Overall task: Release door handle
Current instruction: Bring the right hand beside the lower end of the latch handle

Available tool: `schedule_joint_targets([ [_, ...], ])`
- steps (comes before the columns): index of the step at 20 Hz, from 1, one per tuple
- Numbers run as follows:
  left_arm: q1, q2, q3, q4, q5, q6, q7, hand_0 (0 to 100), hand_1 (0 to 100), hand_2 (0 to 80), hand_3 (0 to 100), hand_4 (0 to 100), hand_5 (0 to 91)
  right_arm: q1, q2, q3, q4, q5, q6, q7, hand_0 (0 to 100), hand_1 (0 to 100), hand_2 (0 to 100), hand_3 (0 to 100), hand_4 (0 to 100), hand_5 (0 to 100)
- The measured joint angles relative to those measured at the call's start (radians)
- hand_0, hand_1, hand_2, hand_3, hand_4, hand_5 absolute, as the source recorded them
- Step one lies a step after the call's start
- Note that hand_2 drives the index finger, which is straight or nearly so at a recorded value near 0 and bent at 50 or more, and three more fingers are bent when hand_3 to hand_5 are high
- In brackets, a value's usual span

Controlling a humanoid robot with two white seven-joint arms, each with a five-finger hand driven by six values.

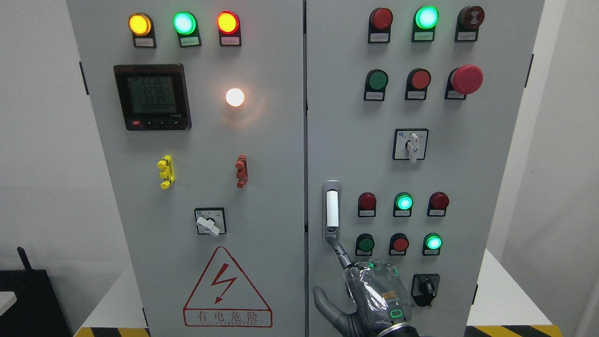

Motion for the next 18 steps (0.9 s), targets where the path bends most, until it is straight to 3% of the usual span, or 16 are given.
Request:
schedule_joint_targets([
  [9,0.000,0.000,0.000,0.000,0.000,0.000,0.000,12,39,0.0,0,0,0.0,0.012,0.000,0.001,-0.022,-0.001,-0.009,-0.040,47,15,0,76,82,98],
  [11,0.000,0.000,0.000,0.000,0.000,0.000,0.000,12,39,0.0,0,0,0.0,0.019,0.000,0.001,-0.026,-0.002,-0.009,-0.043,51,15,20,78,83,98],
  [13,0.000,0.000,0.000,0.000,0.000,0.000,0.000,12,39,0.0,0,0,0.0,0.027,0.000,0.001,-0.028,-0.006,-0.008,-0.046,55,11,47,85,85,99],
  [16,0.000,0.000,0.000,0.000,0.000,0.000,0.000,12,39,0.0,0,0,0.0,0.034,0.000,0.001,-0.032,-0.020,-0.003,-0.049,56,0,69,97,91,100],
  [18,0.000,0.000,0.000,0.000,0.000,0.000,0.000,12,39,0.0,0,0,0.0,0.034,0.001,0.001,-0.034,-0.028,0.005,-0.049,54,0,80,100,100,100],
])
